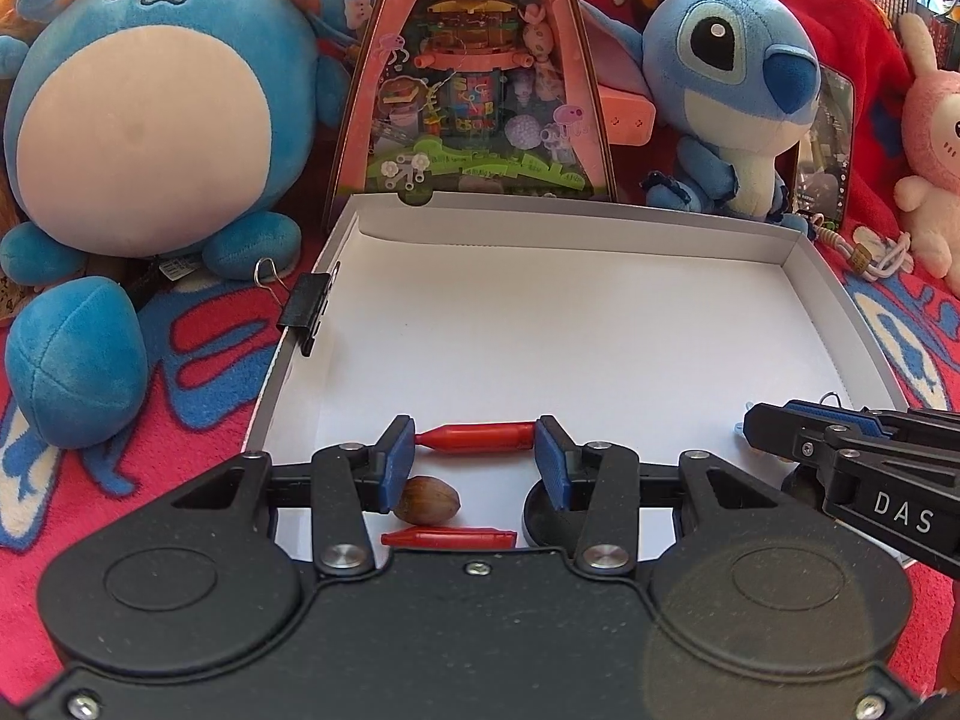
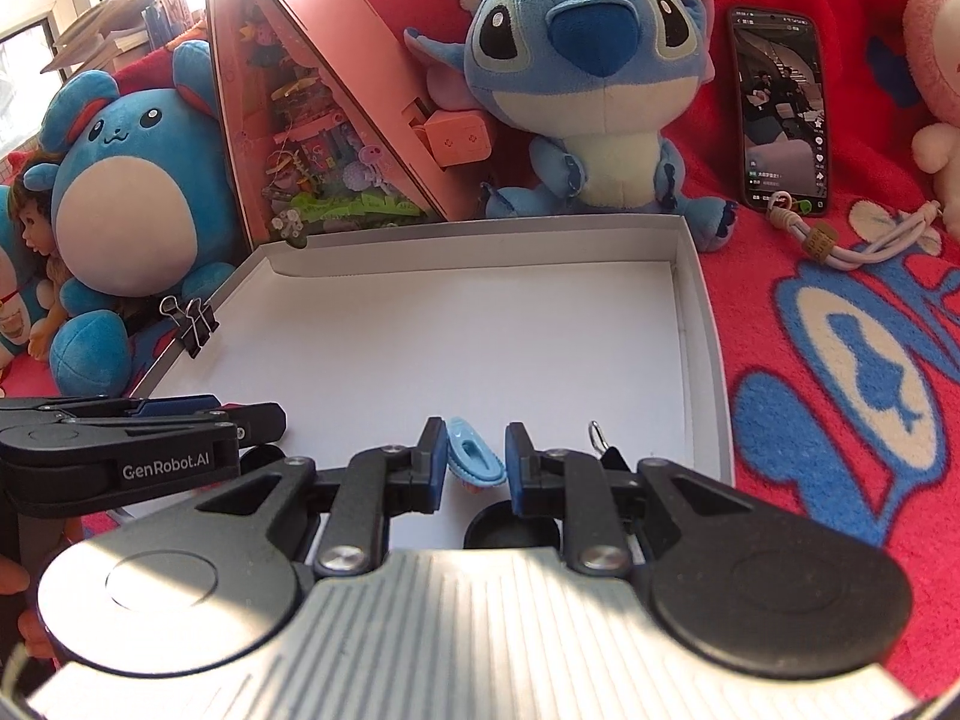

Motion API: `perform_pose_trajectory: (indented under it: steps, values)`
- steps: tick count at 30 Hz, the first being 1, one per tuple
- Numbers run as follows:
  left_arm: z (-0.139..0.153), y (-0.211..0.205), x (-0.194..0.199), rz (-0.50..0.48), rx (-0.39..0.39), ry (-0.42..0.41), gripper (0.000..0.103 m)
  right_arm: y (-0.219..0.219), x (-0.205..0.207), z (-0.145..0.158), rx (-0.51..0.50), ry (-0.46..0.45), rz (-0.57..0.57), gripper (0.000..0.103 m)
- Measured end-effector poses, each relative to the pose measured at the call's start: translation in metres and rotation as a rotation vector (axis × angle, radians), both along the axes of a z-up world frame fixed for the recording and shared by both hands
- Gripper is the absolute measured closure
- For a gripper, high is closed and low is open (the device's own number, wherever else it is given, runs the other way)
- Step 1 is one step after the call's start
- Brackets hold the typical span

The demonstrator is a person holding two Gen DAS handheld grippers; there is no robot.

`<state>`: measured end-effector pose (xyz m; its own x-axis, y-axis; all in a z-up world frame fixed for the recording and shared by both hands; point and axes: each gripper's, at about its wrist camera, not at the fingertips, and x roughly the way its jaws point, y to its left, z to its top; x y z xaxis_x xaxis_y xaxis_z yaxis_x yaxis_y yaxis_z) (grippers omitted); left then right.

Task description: Organize rigid objects

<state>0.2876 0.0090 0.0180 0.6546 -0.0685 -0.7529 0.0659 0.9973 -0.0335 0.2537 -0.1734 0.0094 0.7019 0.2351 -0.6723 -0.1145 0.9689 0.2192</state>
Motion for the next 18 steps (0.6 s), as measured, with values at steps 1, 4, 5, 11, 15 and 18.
perform_pose_trajectory:
  steps: [1, 4, 5, 11, 15, 18]
  values:
    - [0.0000, -0.0002, -0.0004, -0.001, 0.002, -0.002, 0.061, 0.0000, 0.0001, -0.0003, 0.000, 0.002, 0.000, 0.078]
    - [0.0000, -0.0002, -0.0001, -0.002, 0.006, -0.003, 0.061, -0.0002, 0.0003, -0.0014, 0.000, 0.007, 0.002, 0.078]
    - [0.0000, -0.0001, -0.0001, -0.001, 0.005, -0.004, 0.061, -0.0001, 0.0003, -0.0018, 0.000, 0.007, 0.003, 0.078]
    - [0.0002, 0.0005, 0.0003, -0.001, 0.003, -0.005, 0.061, -0.0003, 0.0002, -0.0032, -0.002, 0.011, 0.001, 0.078]
    - [0.0004, 0.0003, 0.0002, -0.001, 0.007, -0.006, 0.061, -0.0003, 0.0003, -0.0035, 0.000, 0.011, -0.001, 0.078]
    - [0.0020, 0.0002, -0.0009, 0.000, 0.000, -0.008, 0.060, -0.0003, 0.0000, -0.0033, 0.000, 0.010, 0.001, 0.077]
